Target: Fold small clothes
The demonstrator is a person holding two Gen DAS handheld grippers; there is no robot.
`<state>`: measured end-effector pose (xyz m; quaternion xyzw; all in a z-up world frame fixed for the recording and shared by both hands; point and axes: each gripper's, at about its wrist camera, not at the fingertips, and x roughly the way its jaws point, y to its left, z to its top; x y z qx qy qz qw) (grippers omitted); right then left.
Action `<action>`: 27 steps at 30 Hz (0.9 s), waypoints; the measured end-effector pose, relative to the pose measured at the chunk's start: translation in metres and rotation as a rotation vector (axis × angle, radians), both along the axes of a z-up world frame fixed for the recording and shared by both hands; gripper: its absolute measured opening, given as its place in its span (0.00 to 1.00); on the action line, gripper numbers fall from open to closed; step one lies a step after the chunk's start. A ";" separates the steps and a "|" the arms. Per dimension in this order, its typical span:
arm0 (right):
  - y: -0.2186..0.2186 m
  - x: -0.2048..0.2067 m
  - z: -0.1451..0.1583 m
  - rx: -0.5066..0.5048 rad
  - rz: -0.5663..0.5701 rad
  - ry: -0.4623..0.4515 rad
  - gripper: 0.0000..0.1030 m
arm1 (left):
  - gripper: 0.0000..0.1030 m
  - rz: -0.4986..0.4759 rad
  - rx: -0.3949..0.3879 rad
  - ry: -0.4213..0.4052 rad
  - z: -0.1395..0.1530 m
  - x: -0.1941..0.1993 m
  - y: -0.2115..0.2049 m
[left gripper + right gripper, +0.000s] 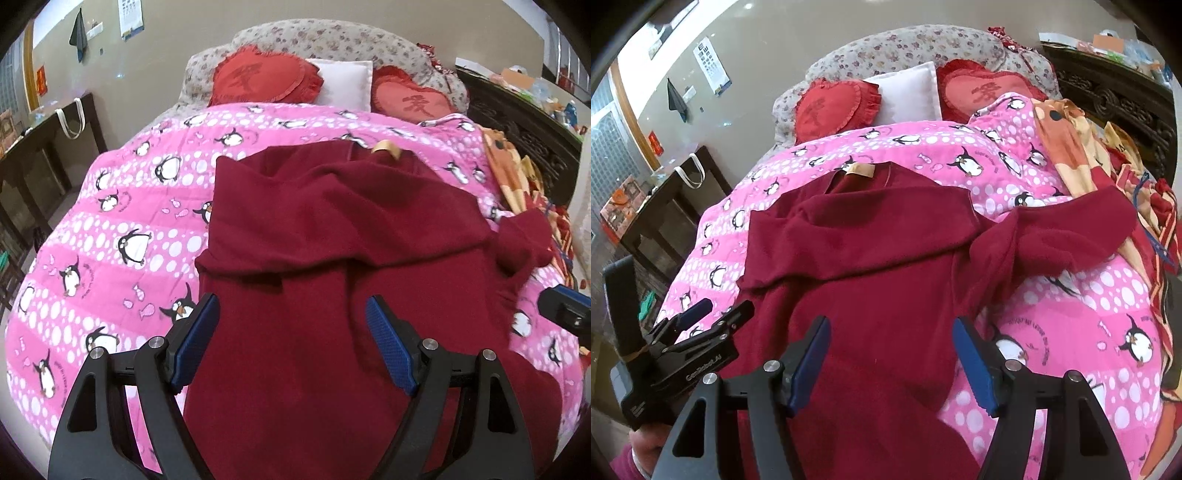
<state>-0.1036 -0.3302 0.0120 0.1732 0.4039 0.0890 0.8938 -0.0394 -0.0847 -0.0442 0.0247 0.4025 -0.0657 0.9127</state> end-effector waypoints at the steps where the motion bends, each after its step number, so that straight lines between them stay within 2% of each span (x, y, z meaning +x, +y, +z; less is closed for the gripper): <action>1: -0.001 -0.002 0.000 0.002 0.000 -0.001 0.65 | 0.79 0.000 0.001 -0.004 0.002 -0.004 -0.002; 12: -0.030 -0.009 -0.004 0.019 -0.030 0.003 0.69 | 0.79 -0.037 0.010 -0.004 0.009 -0.010 -0.031; 27: -0.049 0.035 -0.011 0.021 -0.059 0.032 0.69 | 0.79 -0.057 0.020 0.022 -0.001 0.030 -0.046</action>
